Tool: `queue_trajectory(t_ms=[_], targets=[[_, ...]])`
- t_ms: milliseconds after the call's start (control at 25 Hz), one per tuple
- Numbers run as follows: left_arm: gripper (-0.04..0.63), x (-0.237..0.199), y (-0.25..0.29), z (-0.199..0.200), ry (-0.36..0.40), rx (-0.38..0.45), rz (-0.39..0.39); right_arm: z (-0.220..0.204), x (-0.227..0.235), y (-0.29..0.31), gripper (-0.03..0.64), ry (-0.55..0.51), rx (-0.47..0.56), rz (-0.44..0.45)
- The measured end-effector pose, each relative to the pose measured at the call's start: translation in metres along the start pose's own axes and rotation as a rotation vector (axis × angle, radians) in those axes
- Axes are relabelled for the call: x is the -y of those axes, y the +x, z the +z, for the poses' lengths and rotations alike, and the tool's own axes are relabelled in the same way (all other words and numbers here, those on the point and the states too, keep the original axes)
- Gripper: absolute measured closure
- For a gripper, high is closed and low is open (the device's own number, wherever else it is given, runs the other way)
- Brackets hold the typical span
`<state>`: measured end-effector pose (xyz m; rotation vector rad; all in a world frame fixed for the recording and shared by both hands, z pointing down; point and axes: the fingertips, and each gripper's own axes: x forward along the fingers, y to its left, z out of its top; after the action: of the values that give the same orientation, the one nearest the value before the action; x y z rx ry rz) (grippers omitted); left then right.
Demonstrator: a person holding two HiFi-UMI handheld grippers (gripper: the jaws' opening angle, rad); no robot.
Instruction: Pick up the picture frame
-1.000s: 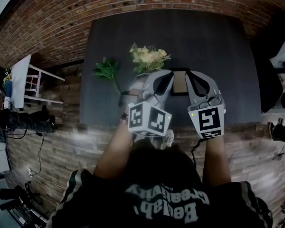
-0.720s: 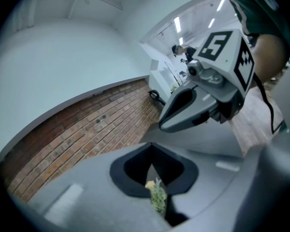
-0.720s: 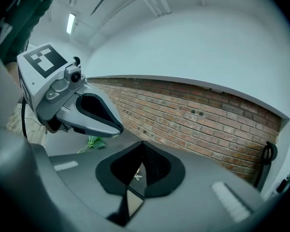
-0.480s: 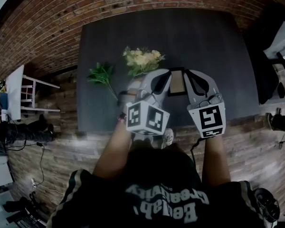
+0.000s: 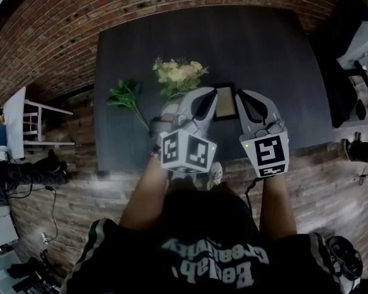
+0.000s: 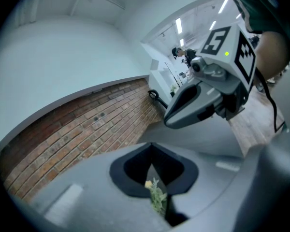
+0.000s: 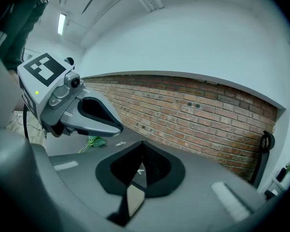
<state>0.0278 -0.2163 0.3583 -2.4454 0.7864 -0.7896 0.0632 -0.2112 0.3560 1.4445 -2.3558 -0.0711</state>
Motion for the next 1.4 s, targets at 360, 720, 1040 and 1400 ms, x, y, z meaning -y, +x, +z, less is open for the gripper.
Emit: queue_trajectory(t_ms=[360, 720, 1040, 1400], targets=[[0.592, 0.004, 0.01, -0.007, -0.01, 0.004, -0.014, -0.021, 0.002, 0.007, 0.61, 0.045, -0.049, -0.014], [0.592, 0.009, 0.024, -0.012, -0.026, 0.023, -0.045, -0.049, 0.005, 0.021, 0.537, 0.072, -0.112, -0.03], [0.592, 0.007, 0.036, -0.026, -0.029, 0.014, -0.065, -0.073, 0.006, 0.037, 0.514, 0.115, -0.174, -0.035], [0.592, 0.008, 0.044, -0.034, -0.036, 0.009, -0.084, -0.09, 0.003, 0.046, 0.502, 0.143, -0.209, -0.027]])
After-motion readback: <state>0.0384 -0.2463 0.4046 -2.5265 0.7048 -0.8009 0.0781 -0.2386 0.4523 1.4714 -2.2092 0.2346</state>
